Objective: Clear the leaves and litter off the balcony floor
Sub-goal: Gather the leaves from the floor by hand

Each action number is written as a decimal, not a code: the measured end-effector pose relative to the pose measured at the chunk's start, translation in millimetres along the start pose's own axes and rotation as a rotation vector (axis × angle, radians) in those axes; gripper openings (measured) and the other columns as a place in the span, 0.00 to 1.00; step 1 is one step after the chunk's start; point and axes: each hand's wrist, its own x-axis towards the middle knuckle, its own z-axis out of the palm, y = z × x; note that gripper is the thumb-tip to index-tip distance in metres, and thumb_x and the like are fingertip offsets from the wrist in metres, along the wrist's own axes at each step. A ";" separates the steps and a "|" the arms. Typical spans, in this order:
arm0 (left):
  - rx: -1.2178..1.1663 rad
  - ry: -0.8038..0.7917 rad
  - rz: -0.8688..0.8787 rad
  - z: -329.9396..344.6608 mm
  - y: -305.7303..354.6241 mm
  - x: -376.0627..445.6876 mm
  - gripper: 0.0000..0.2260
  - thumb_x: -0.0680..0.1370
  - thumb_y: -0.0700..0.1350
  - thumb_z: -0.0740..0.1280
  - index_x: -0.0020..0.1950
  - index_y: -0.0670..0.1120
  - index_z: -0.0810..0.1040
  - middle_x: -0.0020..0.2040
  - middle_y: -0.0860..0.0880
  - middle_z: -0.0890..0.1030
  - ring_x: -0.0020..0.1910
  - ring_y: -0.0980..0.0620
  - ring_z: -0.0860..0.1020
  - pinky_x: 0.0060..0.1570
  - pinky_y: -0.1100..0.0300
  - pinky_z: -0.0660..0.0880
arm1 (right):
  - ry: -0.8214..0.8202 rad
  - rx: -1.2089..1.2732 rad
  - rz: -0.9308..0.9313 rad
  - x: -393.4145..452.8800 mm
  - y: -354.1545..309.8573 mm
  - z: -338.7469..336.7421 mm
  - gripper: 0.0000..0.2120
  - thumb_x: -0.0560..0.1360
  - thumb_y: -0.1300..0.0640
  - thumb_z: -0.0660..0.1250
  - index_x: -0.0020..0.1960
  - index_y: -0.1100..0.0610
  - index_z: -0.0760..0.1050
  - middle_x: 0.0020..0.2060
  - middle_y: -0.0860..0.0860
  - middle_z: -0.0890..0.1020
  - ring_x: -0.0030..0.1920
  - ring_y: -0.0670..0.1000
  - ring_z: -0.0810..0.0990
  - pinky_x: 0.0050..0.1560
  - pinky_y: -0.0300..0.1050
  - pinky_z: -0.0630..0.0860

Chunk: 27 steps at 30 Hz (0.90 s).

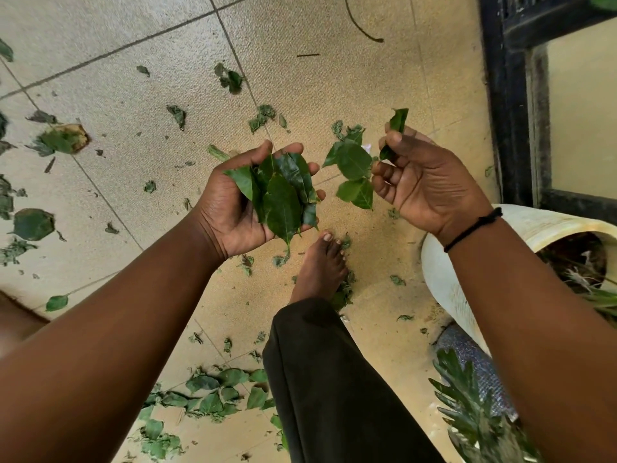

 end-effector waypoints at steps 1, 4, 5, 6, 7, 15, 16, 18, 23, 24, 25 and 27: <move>-0.012 -0.002 -0.003 0.0 0.3 0.6 0.17 0.78 0.55 0.60 0.49 0.49 0.85 0.54 0.45 0.82 0.53 0.42 0.81 0.59 0.43 0.73 | -0.061 0.034 0.007 -9.1 -0.5 10.0 0.04 0.70 0.57 0.67 0.42 0.51 0.79 0.35 0.45 0.81 0.33 0.45 0.79 0.36 0.39 0.77; -0.075 -0.017 -0.046 -0.2 -1.0 3.6 0.16 0.80 0.54 0.58 0.58 0.47 0.80 0.55 0.43 0.81 0.51 0.44 0.81 0.58 0.43 0.74 | -0.266 0.116 0.035 -32.7 1.4 40.9 0.07 0.70 0.59 0.66 0.39 0.50 0.83 0.36 0.46 0.82 0.33 0.46 0.80 0.36 0.40 0.78; -0.112 -0.053 -0.066 1.7 -0.6 3.7 0.16 0.81 0.53 0.58 0.60 0.45 0.77 0.54 0.42 0.81 0.49 0.43 0.81 0.55 0.44 0.77 | -0.313 0.086 0.030 -37.9 4.6 50.1 0.06 0.70 0.59 0.67 0.41 0.51 0.82 0.36 0.46 0.83 0.33 0.46 0.80 0.36 0.40 0.78; -0.154 -0.085 -0.076 2.9 0.1 5.1 0.15 0.81 0.50 0.59 0.60 0.42 0.76 0.51 0.40 0.81 0.46 0.41 0.81 0.51 0.46 0.78 | -0.326 0.019 0.015 -40.3 9.5 58.0 0.05 0.70 0.60 0.69 0.44 0.53 0.82 0.37 0.48 0.83 0.33 0.47 0.80 0.36 0.41 0.78; -0.174 -0.122 -0.077 5.6 2.1 4.6 0.15 0.81 0.48 0.61 0.60 0.39 0.76 0.50 0.37 0.81 0.45 0.39 0.81 0.49 0.46 0.78 | -0.299 -0.081 -0.010 -41.1 15.5 64.7 0.07 0.70 0.61 0.70 0.48 0.55 0.81 0.38 0.49 0.83 0.33 0.48 0.80 0.35 0.41 0.79; -0.110 -0.044 0.036 5.0 2.5 -3.2 0.16 0.82 0.53 0.56 0.55 0.44 0.78 0.49 0.42 0.83 0.48 0.44 0.83 0.48 0.50 0.80 | 0.205 -1.032 -0.504 -15.1 69.0 72.9 0.09 0.74 0.50 0.72 0.52 0.48 0.77 0.51 0.46 0.79 0.45 0.46 0.81 0.44 0.47 0.81; -0.103 -0.019 0.049 3.3 2.5 -3.8 0.16 0.82 0.53 0.57 0.54 0.44 0.79 0.49 0.43 0.83 0.49 0.44 0.83 0.49 0.50 0.80 | 0.203 -1.096 -0.519 -14.9 71.0 73.9 0.12 0.74 0.49 0.72 0.56 0.48 0.77 0.53 0.45 0.76 0.46 0.43 0.78 0.45 0.42 0.79; -0.135 -0.038 0.042 -1.0 3.4 -5.2 0.18 0.81 0.53 0.58 0.51 0.43 0.83 0.48 0.42 0.82 0.48 0.44 0.82 0.49 0.51 0.81 | 0.180 -1.237 -0.558 -18.1 75.0 78.3 0.18 0.74 0.45 0.71 0.62 0.49 0.77 0.53 0.44 0.69 0.47 0.36 0.68 0.43 0.28 0.70; -0.150 -0.076 0.028 -14.2 8.9 -5.4 0.18 0.81 0.56 0.58 0.53 0.48 0.83 0.56 0.44 0.81 0.55 0.44 0.80 0.63 0.45 0.73 | 0.193 -0.976 -0.811 -24.5 73.6 80.5 0.16 0.76 0.45 0.65 0.59 0.53 0.78 0.51 0.48 0.71 0.44 0.41 0.70 0.38 0.26 0.69; -0.135 -0.081 0.017 -16.3 10.8 -5.4 0.18 0.80 0.57 0.58 0.52 0.49 0.83 0.55 0.45 0.82 0.54 0.44 0.80 0.62 0.44 0.72 | 0.270 -0.871 -0.822 -17.2 70.4 72.8 0.11 0.76 0.47 0.65 0.53 0.51 0.78 0.49 0.48 0.73 0.43 0.43 0.72 0.38 0.27 0.69; -0.115 -0.090 0.009 -17.7 13.0 -6.3 0.17 0.78 0.57 0.58 0.51 0.51 0.84 0.54 0.46 0.82 0.54 0.42 0.80 0.59 0.43 0.73 | 0.369 -0.774 -0.782 -4.9 68.2 59.5 0.06 0.77 0.48 0.65 0.48 0.50 0.77 0.46 0.49 0.76 0.42 0.45 0.73 0.39 0.30 0.70; -0.092 -0.118 0.007 -18.0 17.2 -10.1 0.18 0.77 0.58 0.59 0.49 0.52 0.85 0.54 0.47 0.83 0.55 0.40 0.80 0.55 0.43 0.77 | 0.575 -0.617 -0.538 27.0 67.5 19.3 0.06 0.78 0.53 0.66 0.42 0.49 0.75 0.39 0.49 0.78 0.35 0.44 0.73 0.37 0.39 0.71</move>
